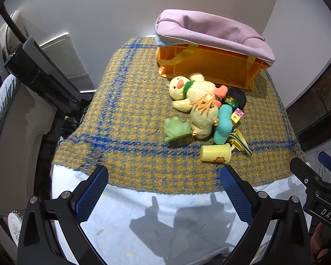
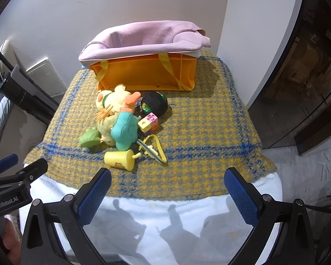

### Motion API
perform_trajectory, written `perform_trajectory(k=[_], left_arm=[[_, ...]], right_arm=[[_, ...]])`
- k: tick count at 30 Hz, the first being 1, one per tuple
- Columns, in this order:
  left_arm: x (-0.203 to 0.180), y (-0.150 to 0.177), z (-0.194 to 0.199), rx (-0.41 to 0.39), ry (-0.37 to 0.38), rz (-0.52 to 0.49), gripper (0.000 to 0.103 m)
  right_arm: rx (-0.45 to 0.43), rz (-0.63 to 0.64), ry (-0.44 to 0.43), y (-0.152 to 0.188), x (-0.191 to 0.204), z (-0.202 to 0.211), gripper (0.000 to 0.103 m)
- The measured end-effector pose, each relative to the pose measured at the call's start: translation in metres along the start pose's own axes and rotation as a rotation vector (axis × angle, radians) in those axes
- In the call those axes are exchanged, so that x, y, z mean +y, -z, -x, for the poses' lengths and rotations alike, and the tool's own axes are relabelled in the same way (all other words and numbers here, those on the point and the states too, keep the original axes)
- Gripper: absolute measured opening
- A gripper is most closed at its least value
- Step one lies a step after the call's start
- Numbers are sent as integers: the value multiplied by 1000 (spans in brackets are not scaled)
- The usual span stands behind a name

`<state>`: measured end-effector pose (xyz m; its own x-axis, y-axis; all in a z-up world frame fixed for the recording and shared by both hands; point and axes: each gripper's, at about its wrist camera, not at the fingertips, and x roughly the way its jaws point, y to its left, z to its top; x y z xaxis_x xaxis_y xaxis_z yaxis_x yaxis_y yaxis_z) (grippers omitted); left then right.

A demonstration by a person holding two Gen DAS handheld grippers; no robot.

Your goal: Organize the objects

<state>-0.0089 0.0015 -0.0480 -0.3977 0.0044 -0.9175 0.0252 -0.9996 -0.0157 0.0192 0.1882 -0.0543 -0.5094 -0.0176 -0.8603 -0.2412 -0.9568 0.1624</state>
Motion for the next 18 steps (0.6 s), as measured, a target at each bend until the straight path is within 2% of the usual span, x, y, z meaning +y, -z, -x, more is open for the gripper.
perform_trajectory(k=[7, 13, 18], left_arm=[[-25, -4, -24, 1, 76, -61, 103], [-50, -5, -53, -12, 64, -106, 102], [-68, -2, -78, 18, 91, -133, 102]], right_arm=[[-5, -16, 5, 0, -15, -17, 102], [2, -7, 35, 3, -28, -38, 102], [35, -31, 25, 10, -44, -59, 102]])
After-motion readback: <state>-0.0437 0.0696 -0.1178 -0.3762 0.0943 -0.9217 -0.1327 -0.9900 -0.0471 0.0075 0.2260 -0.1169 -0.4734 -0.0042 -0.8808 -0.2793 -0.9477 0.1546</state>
